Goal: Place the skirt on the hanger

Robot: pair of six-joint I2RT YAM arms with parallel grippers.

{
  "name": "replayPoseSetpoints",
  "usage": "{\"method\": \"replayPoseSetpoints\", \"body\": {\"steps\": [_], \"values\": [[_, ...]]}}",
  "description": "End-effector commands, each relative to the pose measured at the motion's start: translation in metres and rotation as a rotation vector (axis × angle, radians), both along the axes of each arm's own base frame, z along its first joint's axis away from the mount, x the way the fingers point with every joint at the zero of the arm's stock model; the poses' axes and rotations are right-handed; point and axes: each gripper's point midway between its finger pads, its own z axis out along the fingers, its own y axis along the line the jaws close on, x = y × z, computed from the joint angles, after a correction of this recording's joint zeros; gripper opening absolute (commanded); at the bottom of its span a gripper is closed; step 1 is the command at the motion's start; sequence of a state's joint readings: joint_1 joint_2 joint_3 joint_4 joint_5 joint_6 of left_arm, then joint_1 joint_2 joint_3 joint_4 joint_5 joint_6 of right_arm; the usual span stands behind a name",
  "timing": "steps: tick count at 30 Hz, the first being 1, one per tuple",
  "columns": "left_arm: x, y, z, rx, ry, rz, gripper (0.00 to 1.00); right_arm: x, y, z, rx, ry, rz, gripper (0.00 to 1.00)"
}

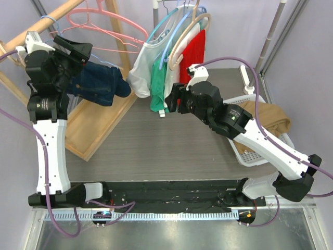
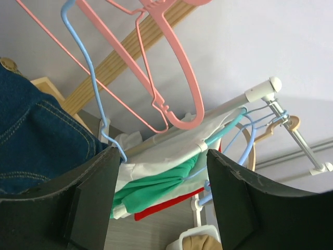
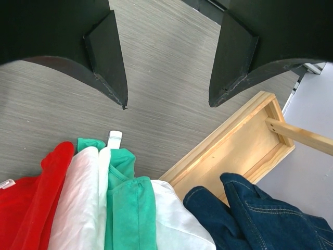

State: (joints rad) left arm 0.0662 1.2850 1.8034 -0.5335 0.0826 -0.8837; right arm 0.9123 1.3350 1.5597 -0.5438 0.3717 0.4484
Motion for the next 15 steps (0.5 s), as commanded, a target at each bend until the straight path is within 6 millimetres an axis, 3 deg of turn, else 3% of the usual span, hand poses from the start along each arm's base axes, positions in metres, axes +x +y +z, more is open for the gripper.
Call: {"method": "replayPoseSetpoints", "body": {"steps": [1,3,8,9,13,15], "values": [[-0.014,-0.016,-0.001,0.050,-0.019,-0.061,0.71,0.005,-0.005,0.009,0.055,-0.018,-0.040,0.69],[-0.015,-0.028,-0.008,0.073,-0.014,-0.105,0.70,0.008,-0.015,0.004,0.066,-0.003,-0.079,0.69],[-0.025,-0.087,-0.025,0.198,-0.022,-0.298,0.69,0.028,-0.048,-0.020,0.059,0.058,-0.203,0.69],[-0.030,-0.107,-0.027,0.220,-0.029,-0.353,0.69,0.035,-0.063,-0.028,0.044,0.070,-0.246,0.69],[-0.040,-0.150,-0.051,0.280,-0.003,-0.474,0.69,0.050,-0.114,-0.052,-0.029,0.112,-0.409,0.72],[-0.047,-0.171,-0.063,0.303,0.010,-0.541,0.69,0.056,-0.152,-0.066,-0.079,0.141,-0.525,0.82]]}}
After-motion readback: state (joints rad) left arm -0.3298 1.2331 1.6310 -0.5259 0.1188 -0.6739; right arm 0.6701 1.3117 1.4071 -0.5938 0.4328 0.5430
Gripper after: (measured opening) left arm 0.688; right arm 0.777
